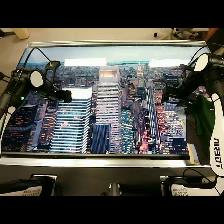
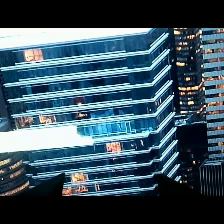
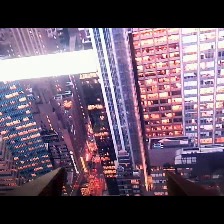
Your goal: Fold the shirts.
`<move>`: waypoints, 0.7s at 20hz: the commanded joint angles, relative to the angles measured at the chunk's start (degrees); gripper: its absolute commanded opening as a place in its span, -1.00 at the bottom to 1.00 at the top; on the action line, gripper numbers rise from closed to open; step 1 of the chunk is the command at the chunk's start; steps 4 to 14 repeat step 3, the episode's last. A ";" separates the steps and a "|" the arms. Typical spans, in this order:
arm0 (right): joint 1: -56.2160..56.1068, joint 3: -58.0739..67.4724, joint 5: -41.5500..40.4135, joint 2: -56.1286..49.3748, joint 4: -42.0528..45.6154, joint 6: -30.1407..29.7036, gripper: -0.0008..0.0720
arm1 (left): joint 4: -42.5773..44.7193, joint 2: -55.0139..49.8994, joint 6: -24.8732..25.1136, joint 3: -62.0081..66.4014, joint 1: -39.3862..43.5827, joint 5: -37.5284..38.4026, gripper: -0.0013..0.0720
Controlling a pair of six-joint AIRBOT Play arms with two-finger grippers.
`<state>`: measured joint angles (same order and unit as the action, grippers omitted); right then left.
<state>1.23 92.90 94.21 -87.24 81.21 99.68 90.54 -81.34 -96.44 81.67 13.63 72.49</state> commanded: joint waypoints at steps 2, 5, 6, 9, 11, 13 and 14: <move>-0.13 0.07 0.17 -0.13 -0.17 0.17 0.86 | 0.04 0.04 -0.09 -0.11 0.04 -0.11 0.89; -0.13 0.07 0.17 -0.13 -0.17 0.17 0.86 | 0.04 0.04 -0.09 -0.11 0.04 -0.11 0.90; -0.13 0.07 0.17 -0.13 -0.17 0.17 0.86 | 0.04 0.04 -0.09 -0.11 0.04 -0.11 0.90; -0.13 0.07 0.17 -0.13 -0.17 0.17 0.86 | 0.04 0.04 -0.09 -0.11 0.04 -0.11 0.90; -0.13 0.07 0.17 -0.13 -0.17 0.17 0.86 | 0.04 0.04 -0.09 -0.11 0.04 -0.11 0.90; -0.13 0.07 0.17 -0.13 -0.17 0.17 0.86 | 0.04 0.04 -0.09 -0.11 0.04 -0.11 0.90; -0.13 0.07 0.17 -0.13 -0.17 0.17 0.86 | 0.04 0.04 -0.09 -0.11 0.04 -0.11 0.90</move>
